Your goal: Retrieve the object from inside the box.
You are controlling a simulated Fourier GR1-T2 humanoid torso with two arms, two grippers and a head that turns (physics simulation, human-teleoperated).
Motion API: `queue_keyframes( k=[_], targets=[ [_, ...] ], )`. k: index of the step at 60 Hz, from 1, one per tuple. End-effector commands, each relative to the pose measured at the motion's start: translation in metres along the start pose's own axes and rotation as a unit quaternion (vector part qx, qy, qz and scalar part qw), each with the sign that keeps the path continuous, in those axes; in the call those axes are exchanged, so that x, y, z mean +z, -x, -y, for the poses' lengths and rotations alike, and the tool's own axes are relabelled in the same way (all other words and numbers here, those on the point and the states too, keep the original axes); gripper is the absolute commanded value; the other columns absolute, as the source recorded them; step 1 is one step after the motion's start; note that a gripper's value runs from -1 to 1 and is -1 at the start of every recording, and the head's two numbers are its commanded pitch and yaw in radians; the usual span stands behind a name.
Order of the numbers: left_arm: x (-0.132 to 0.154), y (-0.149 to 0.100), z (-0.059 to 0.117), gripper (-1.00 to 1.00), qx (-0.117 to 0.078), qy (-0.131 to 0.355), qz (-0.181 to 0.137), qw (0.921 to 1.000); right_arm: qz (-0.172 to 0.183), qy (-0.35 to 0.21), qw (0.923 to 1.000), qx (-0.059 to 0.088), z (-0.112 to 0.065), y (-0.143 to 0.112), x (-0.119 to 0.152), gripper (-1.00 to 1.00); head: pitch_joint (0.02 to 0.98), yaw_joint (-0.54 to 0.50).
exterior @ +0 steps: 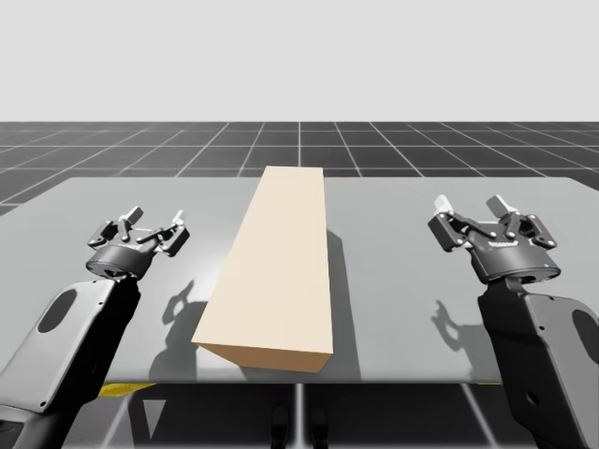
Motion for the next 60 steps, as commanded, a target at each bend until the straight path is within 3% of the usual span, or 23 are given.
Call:
queue_keyframes(
  k=[1, 5, 10, 13, 16, 17, 20, 22, 23, 27, 30, 31, 32, 33, 36, 37, 41, 43, 46, 50, 53, 57, 60],
  targets=[
    [0.0, 0.001, 0.0, -1.0, -0.005, 0.001, 0.001, 1.0, 0.001, 0.005, 0.9999, 0.01, -0.002, 0.0, 0.003, -1.0, 0.152, -0.01],
    [0.0, 0.001, 0.0, -1.0, -0.006, 0.001, 0.001, 1.0, 0.003, -0.009, 0.9999, 0.008, -0.004, -0.002, 0.002, -1.0, 0.152, -0.01],
    [-0.001, 0.004, -0.002, -1.0, -0.002, 0.021, -0.021, 0.9996, -0.03, -0.016, 0.999, 0.03, -0.003, 0.004, -0.001, -1.0, 0.155, -0.01],
    [-0.002, 0.008, -0.004, -1.0, -0.017, 0.029, -0.052, 0.9981, -0.084, -0.036, 0.9957, 0.017, 0.0, 0.008, -0.002, -1.0, 0.156, -0.01],
    [-0.001, 0.009, -0.008, -1.0, -0.006, 0.039, -0.093, 0.9949, -0.123, -0.064, 0.9904, 0.008, 0.0, 0.011, 0.0, -1.0, 0.158, -0.01],
    [0.0, 0.009, -0.009, -1.0, -0.003, 0.054, -0.11, 0.9925, -0.145, -0.082, 0.986, -0.003, 0.0, 0.01, 0.002, -1.0, 0.158, -0.01],
    [0.003, 0.009, -0.009, -1.0, -0.011, 0.082, -0.127, 0.9884, -0.146, -0.134, 0.9801, -0.013, -0.002, 0.009, 0.006, -1.0, 0.156, -0.02],
    [0.008, 0.008, -0.007, -1.0, -0.022, 0.128, -0.139, 0.9818, -0.152, -0.186, 0.9703, -0.031, -0.004, 0.006, 0.012, -1.0, 0.152, -0.02],
    [0.009, 0.008, -0.006, -1.0, -0.026, 0.136, -0.139, 0.9806, -0.15, -0.196, 0.9685, -0.031, -0.004, 0.006, 0.013, -1.0, 0.151, -0.02],
    [0.022, 0.005, 0.001, -1.0, -0.024, 0.228, -0.153, 0.9611, -0.143, -0.274, 0.9504, -0.035, -0.009, 0.002, 0.023, -1.0, 0.147, -0.01],
    [0.029, 0.004, 0.007, -1.0, -0.032, 0.274, -0.151, 0.9493, -0.135, -0.307, 0.9415, -0.029, -0.012, 0.001, 0.028, -1.0, 0.145, -0.02],
    [0.035, 0.002, 0.011, -1.0, -0.046, 0.305, -0.143, 0.9402, -0.132, -0.328, 0.935, -0.024, -0.014, 0.0, 0.031, -1.0, 0.145, -0.02],
    [0.037, 0.002, 0.013, -1.0, -0.05, 0.314, -0.141, 0.9375, -0.127, -0.331, 0.9349, -0.02, -0.015, 0.0, 0.032, -1.0, 0.144, -0.02],
    [0.043, 0.001, 0.018, -1.0, -0.065, 0.338, -0.136, 0.9288, -0.117, -0.346, 0.9309, -0.007, -0.018, 0.0, 0.034, -1.0, 0.144, -0.02],
    [0.051, -0.001, 0.026, -1.0, -0.088, 0.367, -0.127, 0.9175, -0.112, -0.364, 0.9247, -0.003, -0.021, 0.0, 0.037, -1.0, 0.143, -0.02],
    [0.057, -0.002, 0.031, -1.0, -0.101, 0.385, -0.123, 0.9091, -0.106, -0.376, 0.9204, 0.003, -0.023, 0.0, 0.04, -1.0, 0.143, -0.02],
    [0.066, -0.005, 0.042, -1.0, -0.128, 0.41, -0.114, 0.8957, -0.097, -0.404, 0.9096, 0.014, -0.028, 0.001, 0.044, -1.0, 0.144, -0.02],
    [0.068, -0.006, 0.044, -1.0, -0.131, 0.414, -0.112, 0.8938, -0.092, -0.412, 0.9064, 0.019, -0.028, 0.001, 0.046, -1.0, 0.145, -0.02],
    [0.071, -0.007, 0.047, -1.0, -0.138, 0.422, -0.109, 0.8893, -0.092, -0.437, 0.8942, 0.024, -0.032, 0.002, 0.05, -1.0, 0.145, -0.02],
    [0.071, -0.006, 0.048, -1.0, -0.139, 0.422, -0.109, 0.8894, -0.094, -0.451, 0.887, 0.035, -0.037, 0.002, 0.051, -1.0, 0.146, -0.02],
    [0.071, -0.005, 0.047, -1.0, -0.138, 0.421, -0.11, 0.8898, -0.102, -0.451, 0.8863, 0.033, -0.041, 0.004, 0.049, -1.0, 0.147, -0.02],
    [0.07, -0.004, 0.048, -1.0, -0.138, 0.421, -0.112, 0.8896, -0.101, -0.44, 0.892, 0.018, -0.048, 0.011, 0.046, -1.0, 0.15, -0.03],
    [0.07, -0.003, 0.049, -1.0, -0.139, 0.421, -0.111, 0.8894, -0.097, -0.434, 0.8955, 0.016, -0.054, 0.02, 0.043, -1.0, 0.154, -0.03]
  ],
)
